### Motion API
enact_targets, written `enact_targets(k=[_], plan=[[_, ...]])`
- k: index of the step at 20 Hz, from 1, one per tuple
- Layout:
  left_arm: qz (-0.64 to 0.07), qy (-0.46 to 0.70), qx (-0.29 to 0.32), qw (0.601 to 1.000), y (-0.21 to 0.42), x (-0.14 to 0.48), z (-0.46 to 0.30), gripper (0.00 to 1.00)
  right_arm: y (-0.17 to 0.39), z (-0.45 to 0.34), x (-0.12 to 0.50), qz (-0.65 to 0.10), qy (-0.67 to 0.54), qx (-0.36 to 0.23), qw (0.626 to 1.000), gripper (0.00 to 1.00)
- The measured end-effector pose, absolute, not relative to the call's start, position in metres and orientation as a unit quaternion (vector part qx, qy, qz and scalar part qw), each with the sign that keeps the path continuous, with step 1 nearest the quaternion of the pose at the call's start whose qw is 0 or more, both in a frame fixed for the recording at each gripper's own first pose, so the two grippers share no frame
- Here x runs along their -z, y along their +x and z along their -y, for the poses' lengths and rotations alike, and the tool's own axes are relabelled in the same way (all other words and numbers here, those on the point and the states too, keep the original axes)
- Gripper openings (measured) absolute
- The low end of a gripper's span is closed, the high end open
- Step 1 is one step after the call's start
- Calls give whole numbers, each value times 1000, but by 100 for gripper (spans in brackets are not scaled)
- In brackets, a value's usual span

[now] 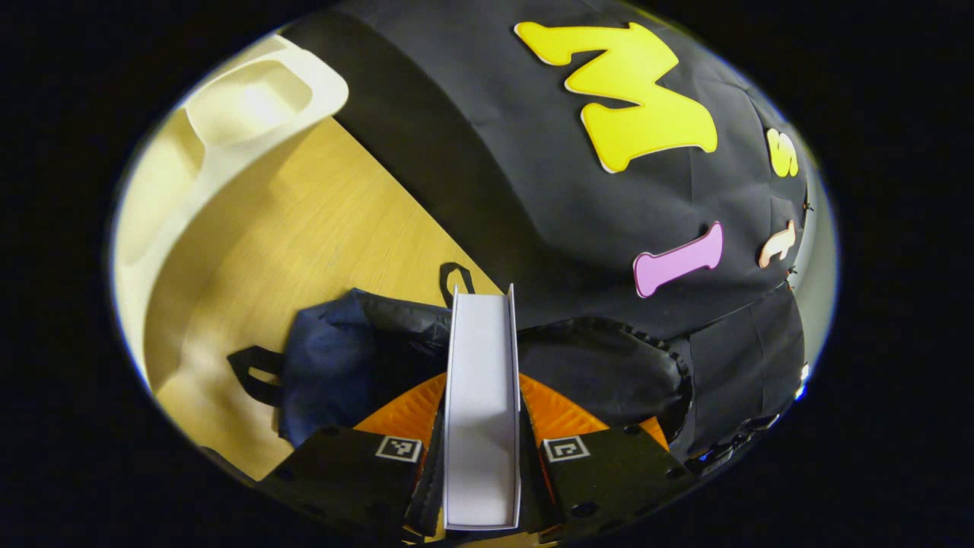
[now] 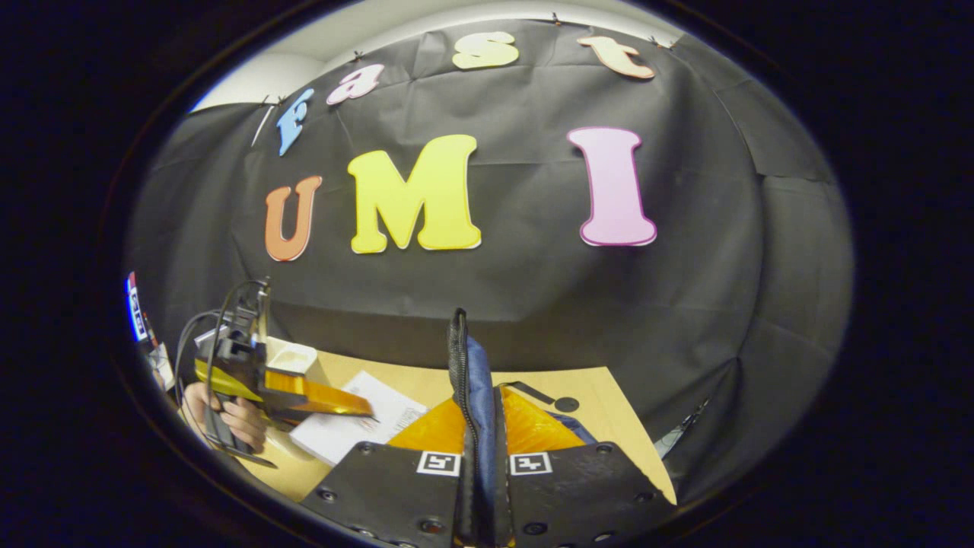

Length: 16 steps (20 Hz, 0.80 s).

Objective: Open the schoolbag, grab two books from the bookshelf and put them into the schoolbag.

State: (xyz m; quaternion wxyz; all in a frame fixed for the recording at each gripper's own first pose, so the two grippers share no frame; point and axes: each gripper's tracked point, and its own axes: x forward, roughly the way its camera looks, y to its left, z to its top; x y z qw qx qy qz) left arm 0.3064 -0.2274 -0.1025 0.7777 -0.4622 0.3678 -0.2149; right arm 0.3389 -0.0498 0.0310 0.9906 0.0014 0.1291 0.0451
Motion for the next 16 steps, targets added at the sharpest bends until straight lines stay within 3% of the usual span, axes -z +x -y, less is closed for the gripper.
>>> enact_targets(k=[2, 3, 9, 14, 15, 16], plan=[[-364, -465, 232, 773, 315, 116, 252, 48, 344, 39, -39, -118, -34, -47, 991, 9], [-363, -471, 238, 768, 319, 123, 266, 44, 344, 32, -42, -115, -40, -52, 991, 9], [-342, -532, 264, 728, 330, 161, 323, 44, 349, 9, -48, -106, -48, -61, 991, 9], [-314, -487, 267, 770, 334, 182, 334, 44, 346, -4, -46, -97, -31, -75, 992, 8], [-313, -473, 265, 780, 335, 184, 332, 50, 346, -3, -45, -96, -27, -75, 992, 9], [-314, -452, 262, 792, 335, 187, 330, 45, 347, -1, -43, -96, -22, -72, 993, 9]])
